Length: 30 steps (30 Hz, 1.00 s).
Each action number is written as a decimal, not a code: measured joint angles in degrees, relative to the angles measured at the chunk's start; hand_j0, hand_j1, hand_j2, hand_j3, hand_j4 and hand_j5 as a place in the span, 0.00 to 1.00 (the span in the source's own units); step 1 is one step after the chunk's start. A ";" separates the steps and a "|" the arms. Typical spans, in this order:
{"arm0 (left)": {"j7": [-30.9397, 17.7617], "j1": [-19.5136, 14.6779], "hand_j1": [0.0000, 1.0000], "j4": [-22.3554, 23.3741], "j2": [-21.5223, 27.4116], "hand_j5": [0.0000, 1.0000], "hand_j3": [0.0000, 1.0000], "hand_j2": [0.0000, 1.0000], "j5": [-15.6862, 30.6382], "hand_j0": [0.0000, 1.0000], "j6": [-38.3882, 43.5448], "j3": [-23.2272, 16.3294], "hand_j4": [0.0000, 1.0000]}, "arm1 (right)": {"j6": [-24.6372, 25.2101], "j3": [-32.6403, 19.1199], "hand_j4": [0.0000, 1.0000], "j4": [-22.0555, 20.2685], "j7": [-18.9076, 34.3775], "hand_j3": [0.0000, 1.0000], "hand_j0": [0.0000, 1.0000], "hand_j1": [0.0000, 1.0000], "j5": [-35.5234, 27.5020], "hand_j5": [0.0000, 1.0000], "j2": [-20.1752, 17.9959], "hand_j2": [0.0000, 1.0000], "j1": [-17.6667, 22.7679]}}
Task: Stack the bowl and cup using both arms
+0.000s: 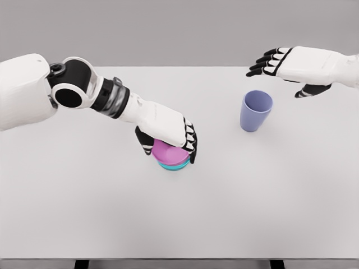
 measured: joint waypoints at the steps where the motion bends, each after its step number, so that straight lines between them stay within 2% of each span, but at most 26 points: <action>1: 0.00 0.09 0.78 0.06 -0.05 0.78 0.78 0.78 -0.03 0.78 0.00 -0.03 0.78 | 0.00 0.49 1.00 0.35 0.00 1.00 1.00 1.00 0.29 1.00 0.35 1.00 -0.17; 10: 0.00 0.53 0.78 1.49 -0.83 0.78 0.78 0.78 -0.11 0.78 0.00 -0.11 0.78 | -0.01 4.56 1.00 7.07 0.00 1.00 1.00 1.00 3.23 1.00 4.78 1.00 -1.41; 30: 0.00 1.14 0.80 3.92 -1.24 0.80 0.80 0.80 -0.12 0.80 0.00 -0.21 0.80 | 0.00 6.54 1.00 12.46 0.00 1.00 1.00 1.00 6.80 1.00 9.18 1.00 -2.81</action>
